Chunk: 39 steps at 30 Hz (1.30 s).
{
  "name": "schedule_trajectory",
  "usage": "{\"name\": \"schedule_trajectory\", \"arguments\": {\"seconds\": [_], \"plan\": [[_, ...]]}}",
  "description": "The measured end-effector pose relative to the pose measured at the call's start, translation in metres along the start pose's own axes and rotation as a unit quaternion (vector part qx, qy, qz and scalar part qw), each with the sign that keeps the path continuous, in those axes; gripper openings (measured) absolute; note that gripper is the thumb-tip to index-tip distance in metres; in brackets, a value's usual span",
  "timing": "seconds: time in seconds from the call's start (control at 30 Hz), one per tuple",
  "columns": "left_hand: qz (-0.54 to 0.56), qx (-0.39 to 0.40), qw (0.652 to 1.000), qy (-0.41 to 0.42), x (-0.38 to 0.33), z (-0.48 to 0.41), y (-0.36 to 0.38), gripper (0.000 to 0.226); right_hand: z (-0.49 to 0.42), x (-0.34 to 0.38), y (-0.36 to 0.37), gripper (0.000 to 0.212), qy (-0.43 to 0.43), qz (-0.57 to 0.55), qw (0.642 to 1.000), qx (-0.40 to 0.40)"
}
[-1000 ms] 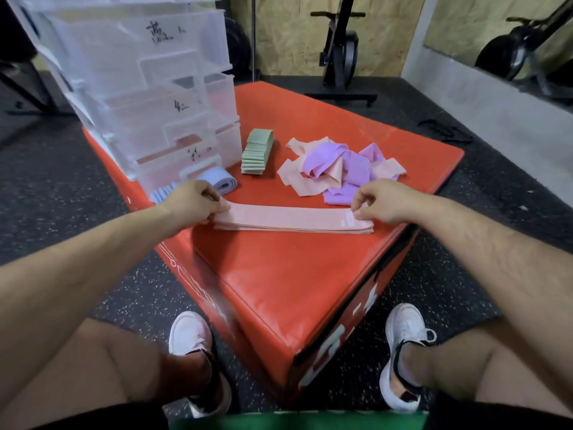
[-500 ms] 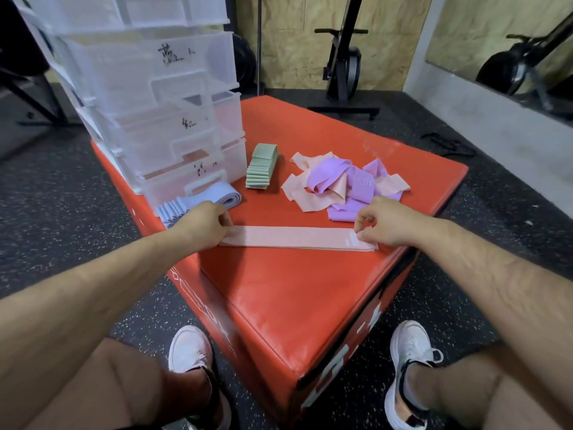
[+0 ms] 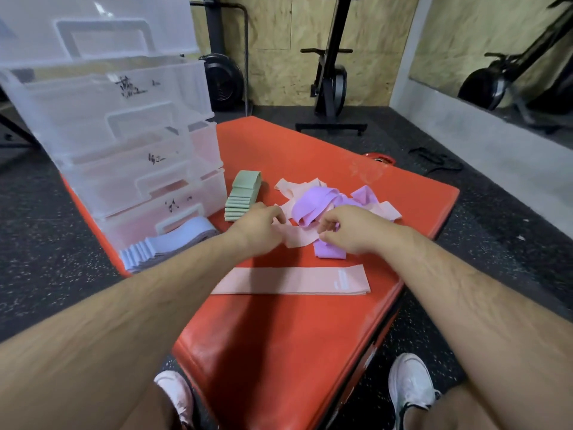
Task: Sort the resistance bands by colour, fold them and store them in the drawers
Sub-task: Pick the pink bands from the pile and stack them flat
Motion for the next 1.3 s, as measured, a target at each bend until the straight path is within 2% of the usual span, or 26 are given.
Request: {"name": "schedule_trajectory", "arguments": {"seconds": [0.17, 0.23, 0.3, 0.33, 0.43, 0.5, 0.6, 0.7, 0.83, 0.97, 1.07, 1.17, 1.23, 1.3], "plan": [[-0.017, 0.055, 0.998, -0.014, -0.008, -0.021, 0.022, 0.029, -0.015, -0.014, 0.003, 0.018, 0.026, 0.073, 0.997, 0.008], [-0.017, 0.042, 0.999, -0.013, -0.007, -0.024, 0.019, 0.021, -0.018, -0.019, 0.004, 0.02, 0.036, 0.112, 0.993, 0.01], [-0.002, 0.028, 0.999, -0.016, -0.005, -0.026, 0.013, 0.015, -0.022, -0.02, 0.003, 0.011, 0.042, 0.124, 0.991, 0.004], [0.014, 0.022, 0.999, -0.021, -0.004, -0.027, 0.01, 0.013, -0.023, -0.021, 0.001, 0.018, 0.043, 0.115, 0.992, -0.005], [0.069, -0.011, 0.997, -0.033, -0.004, -0.026, -0.006, 0.01, -0.023, -0.019, -0.011, 0.014, 0.031, 0.036, 0.998, -0.041], [0.114, -0.035, 0.992, -0.045, -0.003, -0.024, -0.016, 0.009, -0.017, -0.016, -0.028, 0.015, 0.022, -0.035, 0.995, -0.094], [0.18, -0.062, 0.981, -0.045, -0.004, -0.017, -0.03, 0.007, -0.008, -0.017, -0.054, 0.007, 0.019, -0.166, 0.971, -0.173], [0.211, -0.114, 0.971, -0.027, -0.006, -0.01, -0.05, 0.006, -0.002, -0.015, -0.068, 0.013, 0.006, -0.242, 0.951, -0.195], [0.329, -0.156, 0.931, 0.006, -0.007, 0.001, -0.069, 0.006, 0.008, -0.012, -0.081, 0.007, -0.005, -0.301, 0.93, -0.213], [0.421, -0.158, 0.893, 0.0, -0.004, 0.008, -0.075, 0.009, 0.017, -0.007, -0.087, 0.01, -0.028, -0.372, 0.908, -0.191], [0.494, -0.141, 0.858, 0.01, -0.007, 0.009, -0.076, 0.018, 0.016, -0.008, -0.084, 0.026, -0.017, -0.325, 0.929, -0.178], [0.557, -0.116, 0.821, 0.042, -0.018, 0.012, -0.08, 0.013, 0.017, -0.006, -0.077, 0.044, 0.01, -0.255, 0.953, -0.161], [0.585, -0.093, 0.802, 0.069, -0.029, 0.015, -0.083, 0.018, 0.023, 0.006, -0.079, 0.041, -0.002, -0.233, 0.956, -0.181], [0.595, -0.082, 0.795, 0.086, -0.038, 0.018, -0.085, 0.03, 0.031, 0.024, -0.088, 0.027, -0.05, -0.261, 0.938, -0.225]]}}
Point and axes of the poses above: each hand's wrist, its own z-axis away from the middle knuckle, its own y-axis out of the palm, x = y × z, the point moved 9 cm from there along -z, towards the middle knuckle, and after that the axes turned 7 degrees about x, right-handed, at the moved point
